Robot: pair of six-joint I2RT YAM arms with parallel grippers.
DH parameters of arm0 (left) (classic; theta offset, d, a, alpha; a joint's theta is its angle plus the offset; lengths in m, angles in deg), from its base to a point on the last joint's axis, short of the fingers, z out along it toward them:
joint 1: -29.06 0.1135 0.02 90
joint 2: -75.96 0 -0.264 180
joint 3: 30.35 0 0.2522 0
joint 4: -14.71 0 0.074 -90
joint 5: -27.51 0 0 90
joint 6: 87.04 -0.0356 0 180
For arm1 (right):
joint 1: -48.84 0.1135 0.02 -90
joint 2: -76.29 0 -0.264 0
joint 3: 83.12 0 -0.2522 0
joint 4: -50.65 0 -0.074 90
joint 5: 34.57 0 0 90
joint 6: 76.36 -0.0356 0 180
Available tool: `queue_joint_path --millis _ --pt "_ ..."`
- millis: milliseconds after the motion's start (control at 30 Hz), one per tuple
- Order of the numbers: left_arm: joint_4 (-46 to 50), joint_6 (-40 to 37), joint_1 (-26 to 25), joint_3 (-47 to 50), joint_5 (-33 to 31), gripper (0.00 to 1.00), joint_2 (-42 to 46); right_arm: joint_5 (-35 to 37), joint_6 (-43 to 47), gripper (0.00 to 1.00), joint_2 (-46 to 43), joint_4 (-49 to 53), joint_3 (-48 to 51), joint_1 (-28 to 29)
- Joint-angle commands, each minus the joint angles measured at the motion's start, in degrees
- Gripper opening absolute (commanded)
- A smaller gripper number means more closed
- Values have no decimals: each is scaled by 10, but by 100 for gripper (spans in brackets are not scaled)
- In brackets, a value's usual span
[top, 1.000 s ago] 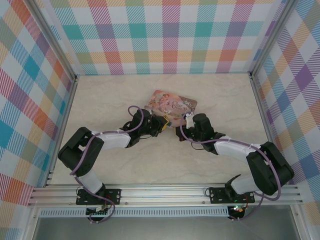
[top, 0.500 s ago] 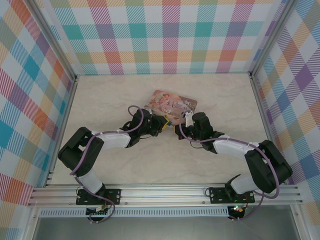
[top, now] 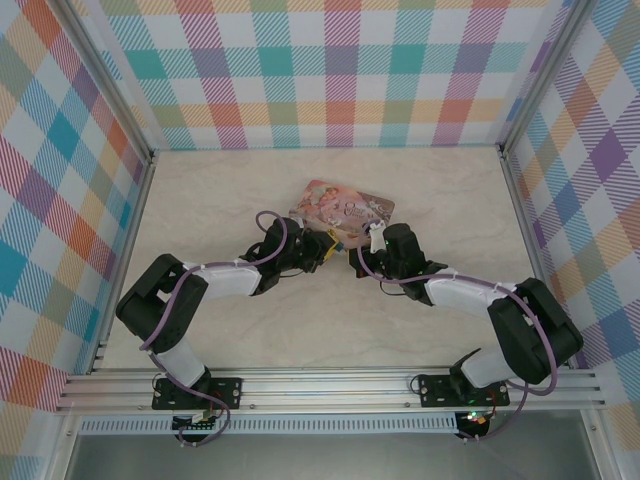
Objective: Unlock a padlock with a key
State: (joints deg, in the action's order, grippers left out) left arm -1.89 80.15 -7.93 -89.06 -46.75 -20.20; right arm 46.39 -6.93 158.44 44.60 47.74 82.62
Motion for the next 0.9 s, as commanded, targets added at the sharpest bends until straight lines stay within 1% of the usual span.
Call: queue_joint_path --millis 0,167,267,433,567,733,867 --pt "-40 9 -4 -15 10 4 5 -9 -5 0 9 -42 -11 4" --pt "-43 12 -5 -13 10 4 8 -26 -5 0 14 -134 13 3" --pt "-41 12 -5 -12 11 4 11 -37 12 1 20 -188 27 4" --pt "-44 15 -5 -12 15 5 9 -53 54 1 41 -224 27 6" --pt "-47 18 -5 -12 18 4 6 -26 103 1 55 -207 19 13" --pt "-44 16 -5 -11 19 4 7 2 141 1 55 -203 19 14" --pt "-43 16 -6 -7 17 4 9 1 159 1 55 -194 13 15"
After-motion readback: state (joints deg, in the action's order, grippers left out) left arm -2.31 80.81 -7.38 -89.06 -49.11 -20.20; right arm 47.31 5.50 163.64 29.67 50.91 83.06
